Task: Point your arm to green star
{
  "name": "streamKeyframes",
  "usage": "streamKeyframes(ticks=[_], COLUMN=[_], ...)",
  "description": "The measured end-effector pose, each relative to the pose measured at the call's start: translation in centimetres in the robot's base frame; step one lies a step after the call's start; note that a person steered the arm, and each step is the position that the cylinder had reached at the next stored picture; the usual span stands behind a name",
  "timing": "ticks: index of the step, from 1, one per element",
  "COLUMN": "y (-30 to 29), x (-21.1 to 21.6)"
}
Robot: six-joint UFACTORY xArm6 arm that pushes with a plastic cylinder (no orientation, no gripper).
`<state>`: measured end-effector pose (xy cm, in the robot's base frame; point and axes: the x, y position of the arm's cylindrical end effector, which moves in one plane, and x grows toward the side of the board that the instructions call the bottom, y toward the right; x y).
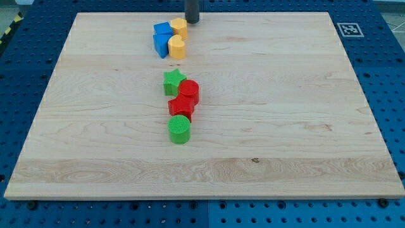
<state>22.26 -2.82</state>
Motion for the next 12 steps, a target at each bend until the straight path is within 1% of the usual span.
streamKeyframes(ticks=[3,4,5,7,12], y=[0.0,0.2,2.0,7.3,14.1], x=[4.6,4.3,3.4,4.3,6.1])
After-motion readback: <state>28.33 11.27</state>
